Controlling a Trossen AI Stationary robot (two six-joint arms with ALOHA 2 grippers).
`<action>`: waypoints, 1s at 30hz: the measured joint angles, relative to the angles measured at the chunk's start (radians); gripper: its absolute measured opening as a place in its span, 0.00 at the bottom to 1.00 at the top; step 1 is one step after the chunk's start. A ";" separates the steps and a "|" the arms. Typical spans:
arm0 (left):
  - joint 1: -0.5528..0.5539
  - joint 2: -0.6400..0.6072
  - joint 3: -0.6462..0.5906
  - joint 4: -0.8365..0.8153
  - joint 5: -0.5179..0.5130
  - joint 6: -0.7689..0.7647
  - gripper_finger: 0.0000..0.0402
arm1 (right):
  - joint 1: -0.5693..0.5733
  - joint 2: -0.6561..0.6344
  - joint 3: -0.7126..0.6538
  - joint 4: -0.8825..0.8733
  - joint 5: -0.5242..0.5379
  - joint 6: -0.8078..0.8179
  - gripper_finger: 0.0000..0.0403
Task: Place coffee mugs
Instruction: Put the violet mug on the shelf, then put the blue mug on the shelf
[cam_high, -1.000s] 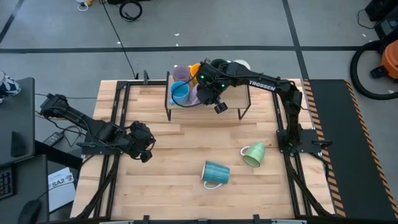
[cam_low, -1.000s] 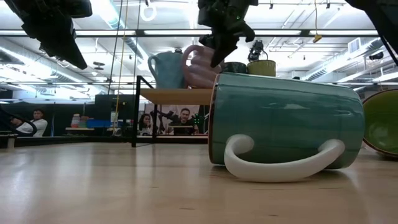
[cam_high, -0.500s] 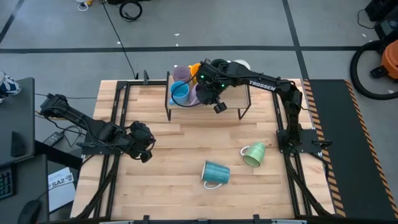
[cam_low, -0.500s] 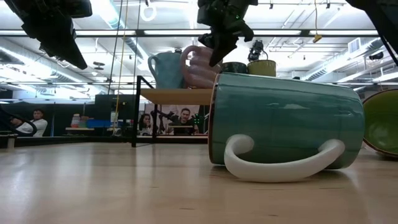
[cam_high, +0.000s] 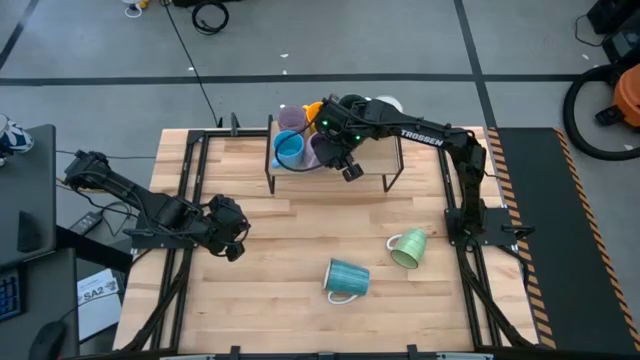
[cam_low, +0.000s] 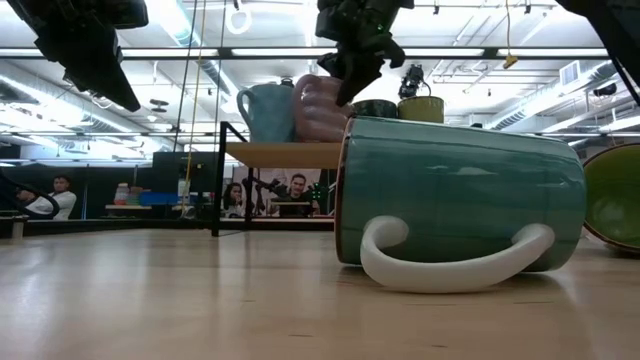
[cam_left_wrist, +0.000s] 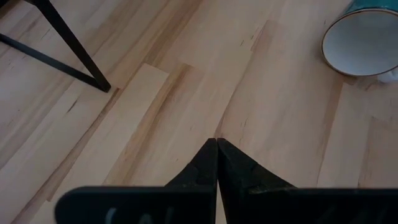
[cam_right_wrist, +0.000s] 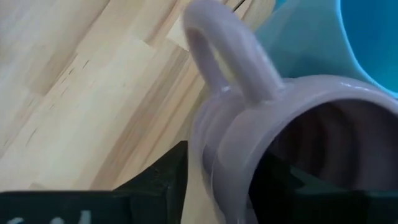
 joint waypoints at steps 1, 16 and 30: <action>0.000 0.000 0.000 0.000 0.000 0.000 0.02 | 0.000 0.000 0.000 0.002 0.000 0.000 0.39; 0.000 0.000 0.000 0.000 0.000 0.001 0.02 | 0.012 -0.002 0.000 0.045 0.115 0.000 0.40; 0.000 0.000 0.000 0.000 0.000 0.001 0.02 | 0.041 -0.003 0.074 0.045 0.132 -0.024 0.40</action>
